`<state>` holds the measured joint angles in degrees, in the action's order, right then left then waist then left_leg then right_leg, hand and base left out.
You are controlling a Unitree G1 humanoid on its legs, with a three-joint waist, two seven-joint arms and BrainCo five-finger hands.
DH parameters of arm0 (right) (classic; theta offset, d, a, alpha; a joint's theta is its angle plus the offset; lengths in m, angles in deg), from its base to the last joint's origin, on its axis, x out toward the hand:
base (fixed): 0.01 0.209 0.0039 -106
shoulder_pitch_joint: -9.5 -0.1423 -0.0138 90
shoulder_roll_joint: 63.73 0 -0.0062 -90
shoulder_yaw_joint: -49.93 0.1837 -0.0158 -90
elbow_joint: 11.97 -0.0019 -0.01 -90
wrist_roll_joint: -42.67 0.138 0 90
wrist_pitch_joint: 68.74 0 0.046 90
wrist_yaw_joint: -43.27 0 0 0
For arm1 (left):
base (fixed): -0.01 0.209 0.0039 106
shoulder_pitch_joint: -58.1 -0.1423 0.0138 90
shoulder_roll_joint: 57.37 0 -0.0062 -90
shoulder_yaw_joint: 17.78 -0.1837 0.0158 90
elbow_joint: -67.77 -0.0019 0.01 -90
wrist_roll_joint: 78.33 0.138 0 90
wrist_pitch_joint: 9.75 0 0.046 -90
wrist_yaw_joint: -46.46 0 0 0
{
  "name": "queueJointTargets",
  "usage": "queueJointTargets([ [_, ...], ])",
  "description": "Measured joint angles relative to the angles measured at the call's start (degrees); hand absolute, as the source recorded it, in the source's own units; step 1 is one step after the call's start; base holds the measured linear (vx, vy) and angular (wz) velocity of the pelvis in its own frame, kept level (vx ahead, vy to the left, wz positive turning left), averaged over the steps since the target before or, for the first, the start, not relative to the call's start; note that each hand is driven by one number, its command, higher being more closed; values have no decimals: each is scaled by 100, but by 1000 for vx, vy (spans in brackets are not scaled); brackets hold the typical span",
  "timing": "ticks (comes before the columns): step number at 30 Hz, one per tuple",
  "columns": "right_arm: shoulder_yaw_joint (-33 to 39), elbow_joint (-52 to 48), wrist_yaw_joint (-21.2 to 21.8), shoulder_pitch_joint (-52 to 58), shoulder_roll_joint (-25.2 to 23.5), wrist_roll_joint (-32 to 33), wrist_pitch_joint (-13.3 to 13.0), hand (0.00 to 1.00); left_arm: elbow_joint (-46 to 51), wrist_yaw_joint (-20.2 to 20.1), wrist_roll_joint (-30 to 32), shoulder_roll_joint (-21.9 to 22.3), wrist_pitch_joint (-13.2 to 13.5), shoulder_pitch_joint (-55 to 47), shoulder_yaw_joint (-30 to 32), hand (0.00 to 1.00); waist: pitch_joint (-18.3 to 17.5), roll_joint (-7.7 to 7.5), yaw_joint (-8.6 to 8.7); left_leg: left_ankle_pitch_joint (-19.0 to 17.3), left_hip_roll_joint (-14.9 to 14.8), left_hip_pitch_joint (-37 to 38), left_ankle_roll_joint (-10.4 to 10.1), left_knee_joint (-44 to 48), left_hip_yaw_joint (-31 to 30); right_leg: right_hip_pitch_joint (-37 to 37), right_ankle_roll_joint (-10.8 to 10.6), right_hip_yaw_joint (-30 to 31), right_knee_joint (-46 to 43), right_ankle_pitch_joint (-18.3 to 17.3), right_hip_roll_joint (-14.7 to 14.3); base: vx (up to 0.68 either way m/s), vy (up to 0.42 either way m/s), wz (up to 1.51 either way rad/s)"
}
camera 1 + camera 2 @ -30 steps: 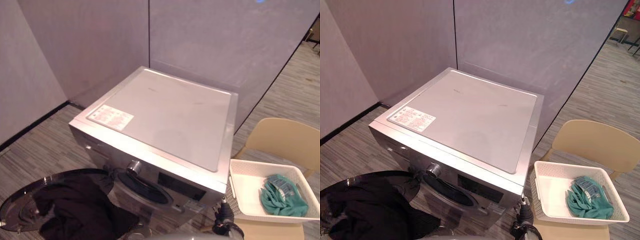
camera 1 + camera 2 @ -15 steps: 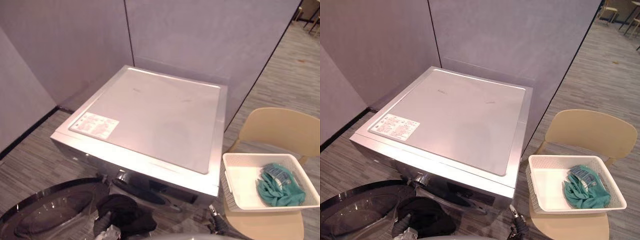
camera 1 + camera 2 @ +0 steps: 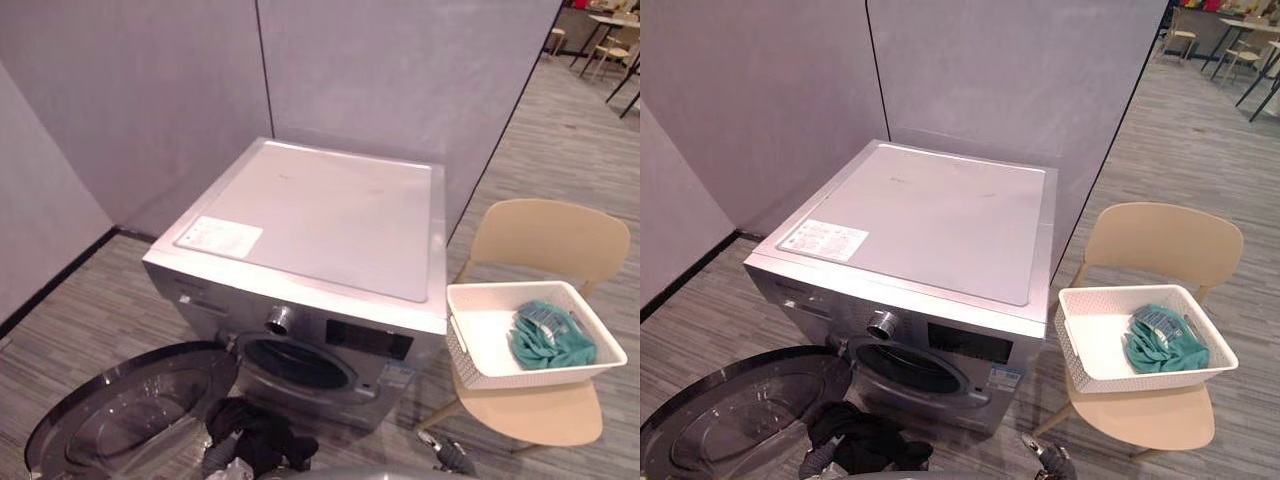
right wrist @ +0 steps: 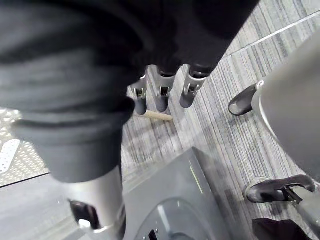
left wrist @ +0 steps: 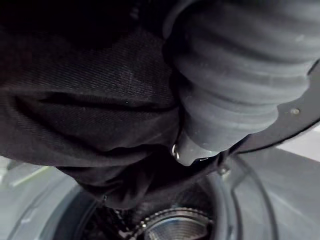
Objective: Pick up the laundry basket with both hands and put the clothes into the washing machine.
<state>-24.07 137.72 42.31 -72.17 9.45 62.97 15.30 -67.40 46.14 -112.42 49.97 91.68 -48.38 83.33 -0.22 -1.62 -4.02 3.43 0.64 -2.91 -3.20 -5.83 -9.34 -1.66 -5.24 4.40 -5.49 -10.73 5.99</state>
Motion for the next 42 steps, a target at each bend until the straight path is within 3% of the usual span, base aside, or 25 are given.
queueJointTargets([
  [4, 118, 171, 11, 44, 35, -3, -9, 0, -268, -90, 0, -160, -110, 146, -228, 100, 0, -11, 15, 0, 33, -110, 0, 3, -8, 44, 45, -177, 13, -21, 55, 86, -9, 18],
  [8, 124, 301, 18, 31, 153, -21, 9, 0, -258, -97, -10, -234, -124, 265, -354, 100, 74, -26, 47, 256, 143, -305, 18, 305, -465, -122, 21, -937, -42, 56, 105, 145, -75, 64],
  [10, 128, 336, 15, -136, 294, -21, 19, 0, -139, -94, -21, -236, -137, 330, -452, 100, 217, 120, 53, 258, 186, -758, 31, 1062, -569, 42, 83, -1299, -591, 95, 64, 15, -53, 77],
  [11, 147, 290, 19, -377, 503, -20, 13, 0, -37, -95, -84, -33, -160, 412, -468, 100, 460, 538, 21, 313, -93, -840, -13, 1286, -575, 621, 268, -1559, -1393, -59, -212, -95, -20, 28],
  [12, 180, 289, 11, -416, 527, -19, 8, 0, 59, -95, -128, -25, -163, 403, -393, 100, 452, 497, 24, 177, -11, -862, -194, 1426, -746, 735, 309, -1553, -926, -38, -212, -60, -31, 14],
  [13, 172, 140, 10, -421, 425, -16, -42, 0, 275, -78, -136, -118, -160, 373, -358, 100, 555, 137, 5, -836, 81, -1195, 376, 3296, -155, 914, 426, -1629, -772, 599, 168, -3, -46, 5],
  [14, 162, 31, -4, -379, 545, -16, -40, 0, 302, -87, -131, -74, -215, 383, -429, 100, 555, 352, -1, -1319, -392, -1250, 232, 4652, -119, 904, 504, -1728, -1024, 555, -28, 40, -47, -11],
  [16, 154, 26, 0, -370, 595, -16, -14, 0, 322, -92, -133, -73, -221, 365, -525, 100, 510, 268, 26, -1364, -795, -1013, 145, 5216, -182, 936, 516, -1665, -1051, 512, -26, -51, -11, -18],
  [17, 195, 23, -3, -349, 592, -15, -27, 0, 323, -93, -134, -76, -222, 429, -652, 100, 458, 231, 167, -1351, -1086, -847, 122, 5187, -349, 1047, 478, -1672, -1098, 536, 5, -67, 48, 1],
  [19, 332, 147, -9, -356, 648, -13, -15, 0, 304, -93, -134, -59, -235, 451, -827, 100, 312, 341, 316, -1225, -1507, -432, -84, 4328, -558, 1438, 381, -1662, -1270, 577, -7, -102, 191, 5],
  [21, 393, 379, -14, -322, 698, -10, 62, 0, 272, -92, -135, -60, -303, 549, -892, 100, 223, 482, 376, -1480, -1715, 245, -661, 2565, -201, 1834, 134, -1601, -1439, 716, 148, -154, 347, 15],
  [23, 438, 476, -22, -194, 606, 9, 140, 0, 271, -93, -134, -122, -322, 538, -924, 100, 217, 392, 501, -1646, -1521, 490, -688, 1831, -49, 1797, -97, -1678, -1244, 993, 445, -174, 347, 46],
  [25, 505, 478, -12, -77, 556, 15, 205, 0, 268, -97, -130, -172, -331, 483, -952, 100, 220, 371, 459, -1872, -1265, 769, -685, 1398, 246, 1694, -294, -1509, -925, 1353, 674, -216, 399, -6],
  [26, 480, 450, -12, -74, 479, -6, 226, 0, 262, -97, -125, -270, -331, 368, -947, 100, 225, 204, 391, -1885, -939, 826, -625, 1399, 461, 1628, -274, -1268, -603, 1674, 876, -288, 387, -64],
  [27, 437, 338, 0, -3, 413, -7, 224, 0, 264, -96, -121, -357, -330, 240, -913, 100, 229, 163, 320, -1973, -802, 833, -456, 1590, 669, 1468, -104, -1179, -207, 1912, 959, -302, 350, -75],
  [28, 377, 280, -2, 31, 389, -9, 227, 0, 269, -96, -120, -422, -326, 191, -889, 100, 190, 36, 276, -2039, -730, 830, -354, 1709, 780, 1384, -29, -1183, -40, 1930, 1010, -313, 276, -84],
  [29, 318, 179, 1, 58, 346, -9, 230, 0, 272, -96, -119, -505, -328, 72, -846, 100, 198, 45, 186, -2129, -688, 817, -226, 1888, 1001, 1293, -39, -1311, 215, 1627, 1036, -304, 240, -90],
  [30, 266, 153, 4, 16, 347, -12, 227, 0, 291, -96, -119, -494, -315, 11, -804, 100, 177, 141, 161, -2142, -790, 805, -198, 1944, 1178, 1306, 132, -1611, 179, 1444, 1021, -284, 206, -79],
  [32, 96, 35, 4, 26, 351, -15, 224, 0, 288, -98, -122, -482, -322, -1, -831, 100, 181, 139, 241, -2123, -945, 720, -216, 2047, 1242, 1367, 117, -1747, -1005, 1393, 930, -147, 64, -24],
  [33, 87, 17, 7, 46, 340, -15, 224, 0, 283, -99, -121, -465, -327, 2, -842, 100, 171, 124, 250, -2113, -984, 704, -230, 2065, 1253, 1339, 52, -1716, -1418, 1165, 871, -84, -38, -9],
  [34, 83, 5, 17, 74, 317, -5, 221, 0, 285, -101, -121, -396, -333, 27, -887, 100, 174, 118, 221, -2072, -1050, 631, -276, 2093, 1263, 1360, 7, -1600, -2275, 403, 772, -54, -79, -4],
  [36, 96, -36, 20, 136, 302, -8, 209, 0, 285, -114, -122, -325, -336, 25, -936, 100, 151, 64, 284, -2010, -1022, 564, -355, 2072, 1188, 1340, -219, -1397, -2988, -130, 705, -43, -180, 11],
  [37, 106, -27, 61, 214, 334, -5, 198, 0, 241, -172, -121, -345, -348, 31, -926, 100, 70, 4, 291, -1946, -976, 521, -410, 1942, 1068, 1304, -361, -1377, -2717, -252, 606, -21, -211, 14],
  [40, 99, 77, 102, 213, 478, -10, 190, 0, 203, -227, -121, -284, -372, 54, -1088, 100, -109, 216, 272, -1670, -969, 362, -262, 1609, 942, 1067, -258, -1430, -1692, -246, 438, -11, -123, 6],
  [42, 101, 256, 107, 209, 648, -19, 204, 0, 163, -227, -122, -193, -374, 173, -1112, 100, -159, 327, 289, -1237, -964, 316, -187, 1230, 925, 997, -222, -1526, -1118, 133, 372, -20, -48, 12],
])
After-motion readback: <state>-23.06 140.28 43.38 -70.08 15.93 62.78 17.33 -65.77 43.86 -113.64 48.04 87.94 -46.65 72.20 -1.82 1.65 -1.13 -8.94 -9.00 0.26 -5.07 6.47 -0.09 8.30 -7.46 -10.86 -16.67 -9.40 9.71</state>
